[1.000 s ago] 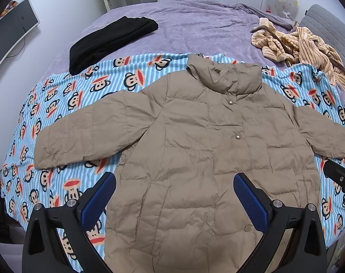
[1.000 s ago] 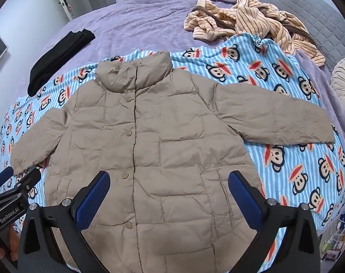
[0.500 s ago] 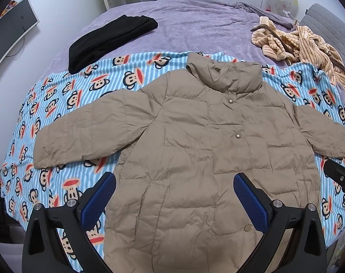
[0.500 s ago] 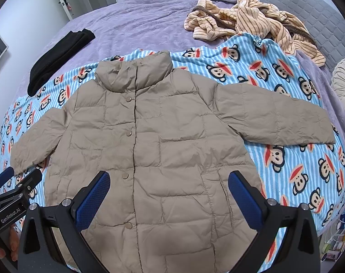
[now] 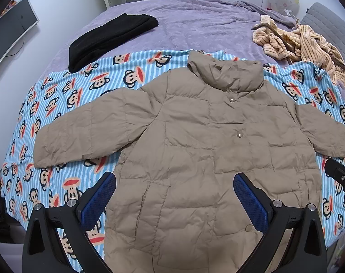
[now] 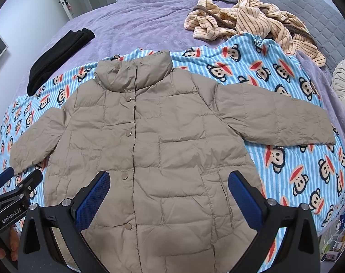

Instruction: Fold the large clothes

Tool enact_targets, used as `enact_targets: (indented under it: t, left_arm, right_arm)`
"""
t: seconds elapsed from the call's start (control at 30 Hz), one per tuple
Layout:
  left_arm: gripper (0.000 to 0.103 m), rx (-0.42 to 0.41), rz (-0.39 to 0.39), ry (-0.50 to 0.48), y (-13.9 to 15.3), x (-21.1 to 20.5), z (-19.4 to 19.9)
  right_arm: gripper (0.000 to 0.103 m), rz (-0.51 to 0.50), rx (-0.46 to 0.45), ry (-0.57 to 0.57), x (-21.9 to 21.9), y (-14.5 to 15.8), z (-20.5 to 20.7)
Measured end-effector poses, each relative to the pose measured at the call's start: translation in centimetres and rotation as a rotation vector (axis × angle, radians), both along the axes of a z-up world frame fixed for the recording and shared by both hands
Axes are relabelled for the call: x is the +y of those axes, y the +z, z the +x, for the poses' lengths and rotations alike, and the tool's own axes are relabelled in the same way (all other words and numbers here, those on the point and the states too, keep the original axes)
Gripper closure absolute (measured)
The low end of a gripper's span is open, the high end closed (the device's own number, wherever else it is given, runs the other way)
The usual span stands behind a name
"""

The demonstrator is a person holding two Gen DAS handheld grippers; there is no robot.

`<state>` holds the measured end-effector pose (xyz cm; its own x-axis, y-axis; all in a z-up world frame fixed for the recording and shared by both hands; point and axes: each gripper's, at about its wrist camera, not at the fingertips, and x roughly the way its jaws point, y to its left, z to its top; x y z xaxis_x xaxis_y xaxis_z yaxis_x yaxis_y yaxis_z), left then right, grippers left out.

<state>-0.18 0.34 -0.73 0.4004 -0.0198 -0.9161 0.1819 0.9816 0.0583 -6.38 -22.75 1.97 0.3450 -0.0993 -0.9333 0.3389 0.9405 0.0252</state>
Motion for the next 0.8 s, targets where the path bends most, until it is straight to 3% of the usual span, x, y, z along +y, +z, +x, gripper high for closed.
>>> enact_targets:
  t: [0.8]
  left_arm:
    - [0.0,0.004,0.0,0.0,0.03,0.08,0.15]
  right_arm:
    - [0.0,-0.003,0.003,0.005,0.45,-0.03,0.48]
